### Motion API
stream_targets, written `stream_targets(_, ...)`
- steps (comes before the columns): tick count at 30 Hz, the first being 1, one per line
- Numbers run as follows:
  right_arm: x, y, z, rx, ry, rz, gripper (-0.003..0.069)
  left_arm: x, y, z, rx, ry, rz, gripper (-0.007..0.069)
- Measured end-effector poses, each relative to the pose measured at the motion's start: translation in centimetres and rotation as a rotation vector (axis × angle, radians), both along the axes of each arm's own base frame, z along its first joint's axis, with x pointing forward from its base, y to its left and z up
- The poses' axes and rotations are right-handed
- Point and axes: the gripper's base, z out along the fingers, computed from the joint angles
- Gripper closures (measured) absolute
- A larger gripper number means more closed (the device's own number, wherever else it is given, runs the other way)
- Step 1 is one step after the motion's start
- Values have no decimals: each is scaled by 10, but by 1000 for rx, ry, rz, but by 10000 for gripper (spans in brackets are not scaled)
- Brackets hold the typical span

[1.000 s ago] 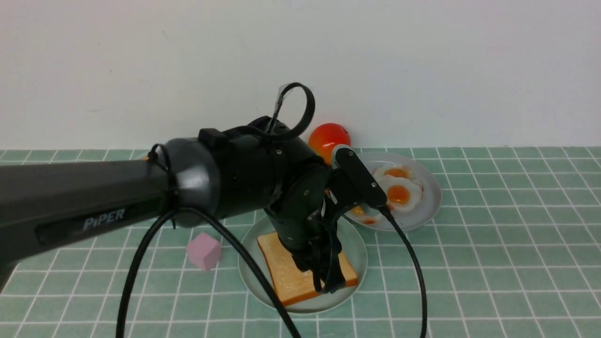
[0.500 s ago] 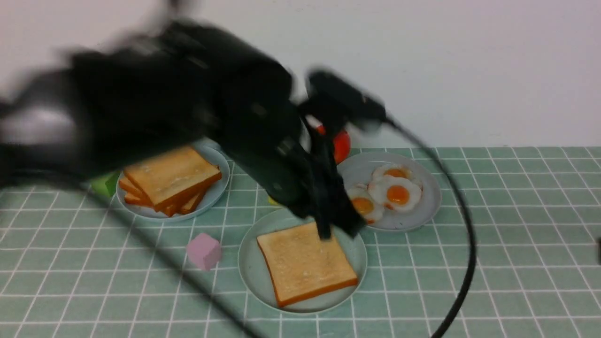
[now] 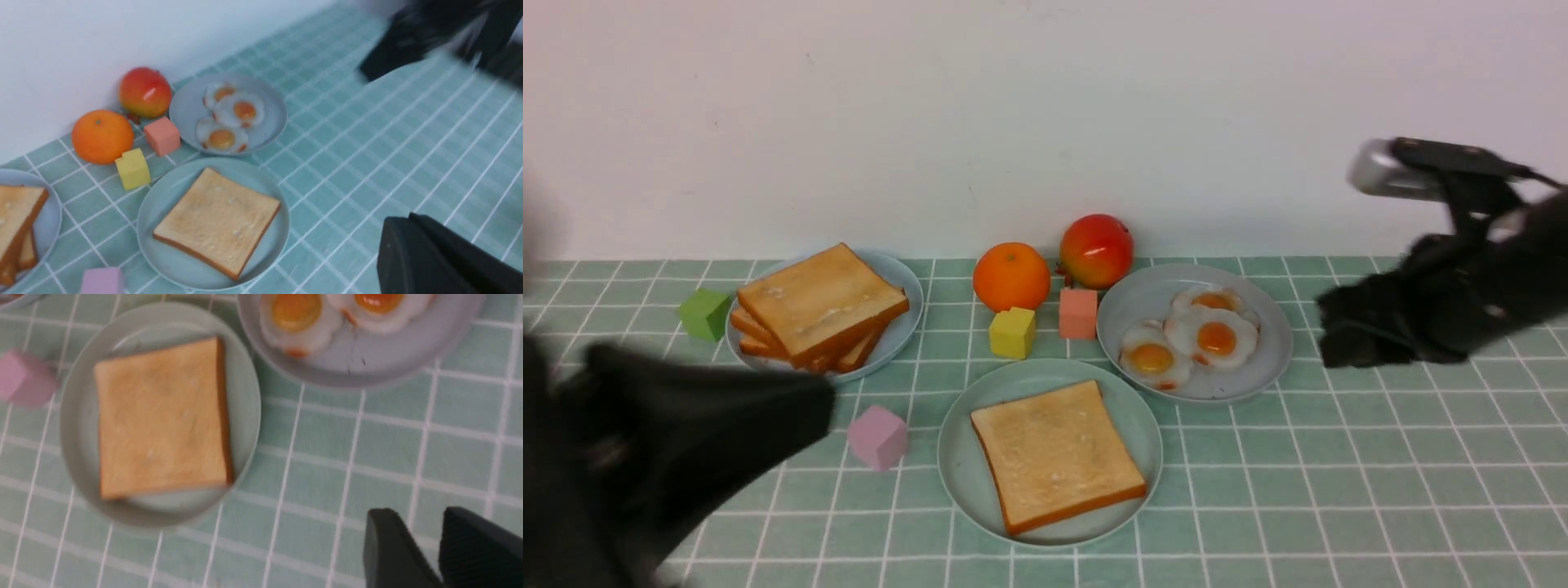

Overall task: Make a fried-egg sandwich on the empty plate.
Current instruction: Use the right arm to grab a fried egg

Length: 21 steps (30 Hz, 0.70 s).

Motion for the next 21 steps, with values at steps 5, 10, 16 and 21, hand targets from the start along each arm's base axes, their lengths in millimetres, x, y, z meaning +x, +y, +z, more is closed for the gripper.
stream_targets(5,46,11,-23,11,47,-7,342,-22,25,-10,-136,-108,29,638)
stream_targets(10,79,6,-43,29,89,-64,286,-23,29,-12,-123,-131,49,638)
stream_targets(16,118,-8,-72,73,176,-143,262,-19,26,-15,-93,-122,54,638)
stream_targets(21,139,-5,-95,110,211,-164,259,-17,24,-16,-87,-113,55,638)
